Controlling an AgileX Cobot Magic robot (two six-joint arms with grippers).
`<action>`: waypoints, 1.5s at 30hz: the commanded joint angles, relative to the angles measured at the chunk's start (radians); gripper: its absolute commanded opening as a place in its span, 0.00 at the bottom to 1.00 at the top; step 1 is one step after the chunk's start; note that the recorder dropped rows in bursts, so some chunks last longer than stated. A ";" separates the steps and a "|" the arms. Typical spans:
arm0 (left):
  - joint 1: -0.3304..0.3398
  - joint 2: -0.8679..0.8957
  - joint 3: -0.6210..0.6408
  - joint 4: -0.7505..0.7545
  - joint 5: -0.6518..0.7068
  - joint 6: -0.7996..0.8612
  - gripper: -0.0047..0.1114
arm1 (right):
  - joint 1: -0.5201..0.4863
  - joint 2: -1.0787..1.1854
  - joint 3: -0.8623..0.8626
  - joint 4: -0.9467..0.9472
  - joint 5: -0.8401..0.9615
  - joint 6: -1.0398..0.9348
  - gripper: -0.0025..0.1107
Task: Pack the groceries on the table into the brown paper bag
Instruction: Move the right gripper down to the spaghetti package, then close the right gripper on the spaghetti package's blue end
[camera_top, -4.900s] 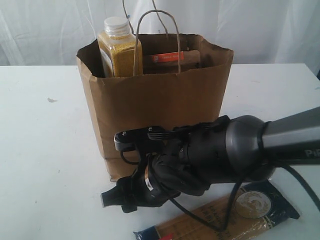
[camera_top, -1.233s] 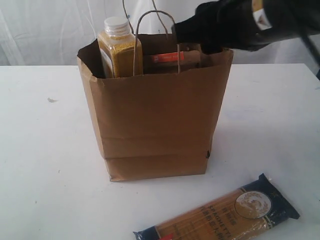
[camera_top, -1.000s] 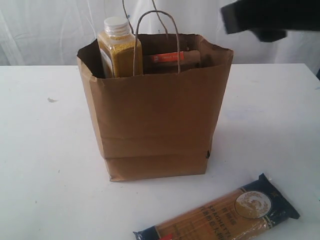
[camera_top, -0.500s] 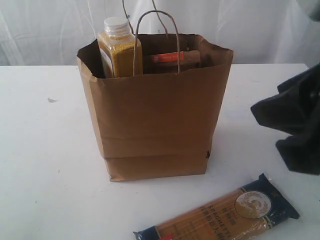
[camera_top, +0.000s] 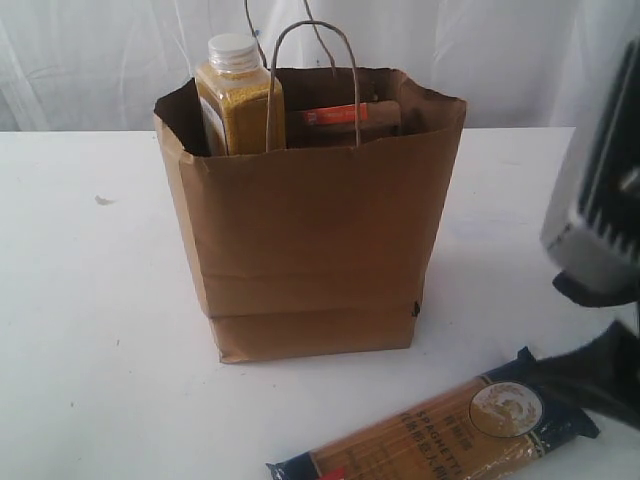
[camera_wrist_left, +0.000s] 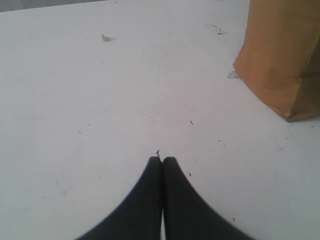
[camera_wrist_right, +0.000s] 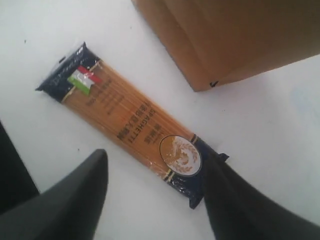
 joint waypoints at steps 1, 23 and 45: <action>0.002 -0.004 0.007 -0.001 0.000 0.003 0.04 | 0.002 0.066 0.070 0.027 0.002 -0.168 0.61; 0.002 -0.004 0.007 -0.001 0.000 0.003 0.04 | 0.020 0.550 0.118 0.133 -0.334 -0.673 0.63; 0.002 -0.004 0.007 -0.001 0.000 0.003 0.04 | 0.045 0.740 0.142 0.144 -0.470 -0.803 0.80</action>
